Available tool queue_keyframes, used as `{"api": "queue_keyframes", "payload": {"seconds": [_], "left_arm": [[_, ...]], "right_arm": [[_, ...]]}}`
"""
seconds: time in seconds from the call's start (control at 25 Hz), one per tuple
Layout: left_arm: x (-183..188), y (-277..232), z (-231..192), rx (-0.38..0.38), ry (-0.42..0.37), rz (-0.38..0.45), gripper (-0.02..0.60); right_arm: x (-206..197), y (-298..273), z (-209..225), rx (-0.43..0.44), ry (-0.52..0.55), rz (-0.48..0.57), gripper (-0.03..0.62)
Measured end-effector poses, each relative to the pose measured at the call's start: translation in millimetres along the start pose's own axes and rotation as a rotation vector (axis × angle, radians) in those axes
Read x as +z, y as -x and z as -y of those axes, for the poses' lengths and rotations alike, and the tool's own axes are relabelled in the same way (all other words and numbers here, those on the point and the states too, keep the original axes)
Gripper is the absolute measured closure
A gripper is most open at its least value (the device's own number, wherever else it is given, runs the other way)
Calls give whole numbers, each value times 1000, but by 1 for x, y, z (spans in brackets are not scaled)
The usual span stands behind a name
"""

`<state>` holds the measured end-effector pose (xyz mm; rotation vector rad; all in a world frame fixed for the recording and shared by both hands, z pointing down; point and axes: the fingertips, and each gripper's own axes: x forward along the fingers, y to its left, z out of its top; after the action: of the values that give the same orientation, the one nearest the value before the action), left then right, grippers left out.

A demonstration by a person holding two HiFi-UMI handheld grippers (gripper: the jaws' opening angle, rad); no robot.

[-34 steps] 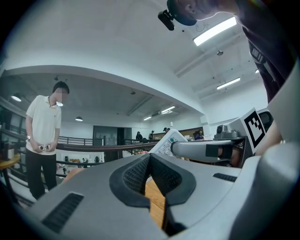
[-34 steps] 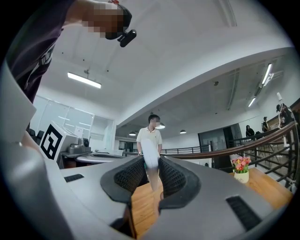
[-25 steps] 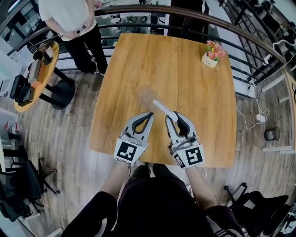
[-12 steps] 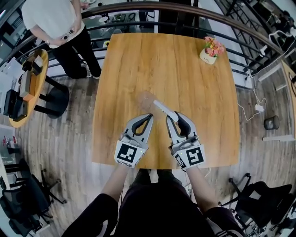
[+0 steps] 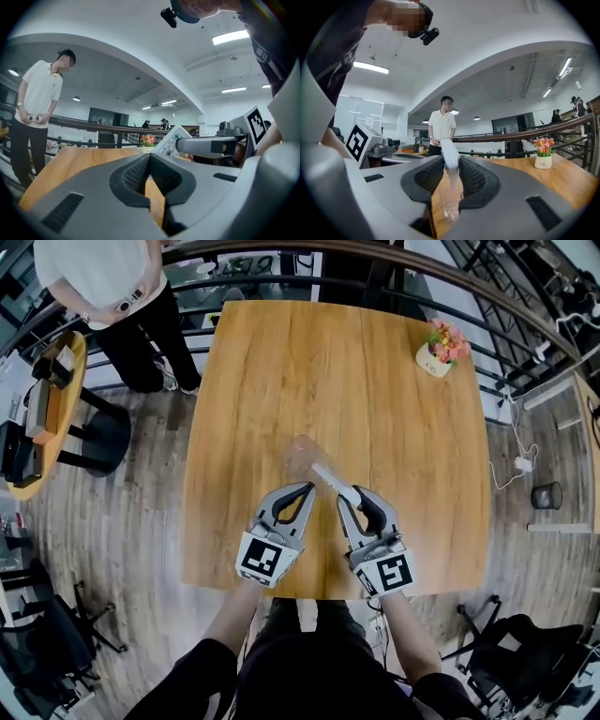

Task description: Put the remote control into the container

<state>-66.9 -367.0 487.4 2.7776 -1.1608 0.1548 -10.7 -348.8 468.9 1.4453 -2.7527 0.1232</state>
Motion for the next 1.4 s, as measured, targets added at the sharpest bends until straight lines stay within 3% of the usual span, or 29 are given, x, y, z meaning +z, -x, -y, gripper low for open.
{"api": "queue_keyframes", "payload": {"seconds": [0.16, 0.32, 0.48, 0.72, 1.04, 1.4], "left_arm": [[-2, -7, -5, -1, 4, 33, 569], [-11, -9, -6, -5, 17, -8, 569], [-14, -11, -13, 7, 24, 25, 569], [-32, -14, -16, 13, 52, -36, 569], [-44, -9, -25, 43, 73, -45, 569], [-52, -4, -34, 73, 86, -41, 569]], "right_arm": [[1, -9, 5, 89, 83, -23, 477], [5, -22, 3, 259, 205, -22, 477], [-30, -27, 10, 447, 491, -256, 477], [-48, -43, 5, 560, 529, -271, 477], [-75, -62, -3, 714, 625, -366, 477], [-101, -72, -7, 730, 597, -412, 477]]}}
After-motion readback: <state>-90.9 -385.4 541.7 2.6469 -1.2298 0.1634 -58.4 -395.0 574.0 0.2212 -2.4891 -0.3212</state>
